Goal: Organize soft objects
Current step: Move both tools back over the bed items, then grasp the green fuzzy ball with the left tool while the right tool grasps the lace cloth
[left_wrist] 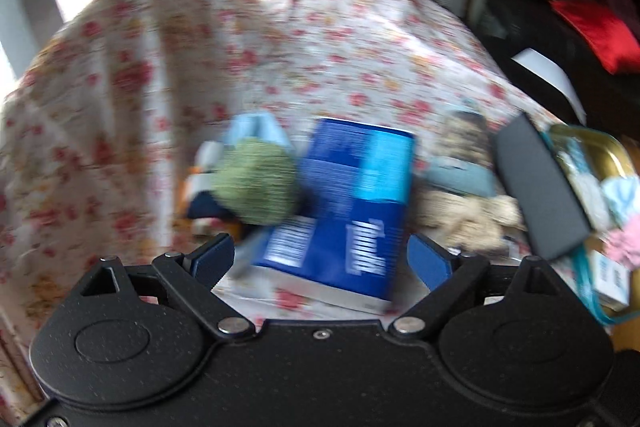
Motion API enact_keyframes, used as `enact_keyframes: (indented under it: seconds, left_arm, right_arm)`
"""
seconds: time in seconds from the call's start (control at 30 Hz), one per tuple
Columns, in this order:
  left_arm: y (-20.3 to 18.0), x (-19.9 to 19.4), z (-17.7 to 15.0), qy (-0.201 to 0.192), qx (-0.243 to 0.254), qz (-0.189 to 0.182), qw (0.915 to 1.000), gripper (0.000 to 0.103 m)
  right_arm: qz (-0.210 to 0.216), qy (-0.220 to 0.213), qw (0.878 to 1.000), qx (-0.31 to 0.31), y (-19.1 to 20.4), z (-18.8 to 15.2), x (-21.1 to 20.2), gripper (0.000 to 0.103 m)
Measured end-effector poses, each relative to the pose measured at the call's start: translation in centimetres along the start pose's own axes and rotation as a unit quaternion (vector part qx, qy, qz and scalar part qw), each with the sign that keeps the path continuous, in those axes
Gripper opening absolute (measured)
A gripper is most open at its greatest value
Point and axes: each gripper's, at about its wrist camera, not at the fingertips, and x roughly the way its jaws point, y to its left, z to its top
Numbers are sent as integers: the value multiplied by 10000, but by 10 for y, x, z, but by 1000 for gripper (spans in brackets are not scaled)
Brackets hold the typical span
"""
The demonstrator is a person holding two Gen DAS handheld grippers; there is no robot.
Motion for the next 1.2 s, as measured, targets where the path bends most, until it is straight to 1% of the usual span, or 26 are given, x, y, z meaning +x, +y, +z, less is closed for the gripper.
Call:
enact_keyframes:
  seconds: [0.17,0.3,0.4,0.5,0.6,0.73,0.8,0.83,0.87,0.9,0.93,1.03,1.13,1.2]
  left_arm:
    - [24,8,2,-132,-235,143,9995,91]
    - [33,15,7,-254,-308,207,9990,94]
    - [37,23,11,-314,-349,266,9985,94]
    - [39,31,16,-340,-390,262,9983,94]
    - [38,37,20,-386,-364,293,9982,94]
    - [38,47,25,-347,-326,300,9984,95]
    - [38,51,26,-330,-301,256,9987,93]
    - [37,53,26,-329,-282,244,9988,92]
    - [37,53,26,-327,-263,221,9989,81]
    - [37,54,26,-324,-251,171,9990,72]
    - [37,55,26,-293,-236,106,9992,59]
    - [38,53,24,-327,-234,87,9992,57]
    - [45,48,24,-327,-365,-38,9988,57]
    - [49,41,23,-339,-437,-78,9984,57]
  right_arm:
    - [-174,-17,9998,98,-1,-11,-29,95]
    - [-177,-17,9990,420,-2,-17,-50,97]
    - [-93,82,9986,518,3,-24,-62,98]
    - [200,223,9988,379,19,-31,-74,98]
    - [554,270,9981,28,40,-35,-91,99]
    - [1133,399,9925,-242,69,-37,-109,99]
    - [1388,469,9882,-442,87,-37,-117,102]
    - [1494,491,9859,-573,97,-37,-119,102]
    - [1593,518,9834,-702,107,-36,-121,102]
    - [1699,546,9805,-827,117,-35,-121,102]
    - [1806,595,9771,-954,128,-34,-121,102]
    - [2014,798,9669,-1350,158,-31,-114,102]
    - [2109,960,9572,-1736,184,-34,-103,102]
    - [2124,1133,9525,-1868,197,-37,-93,102]
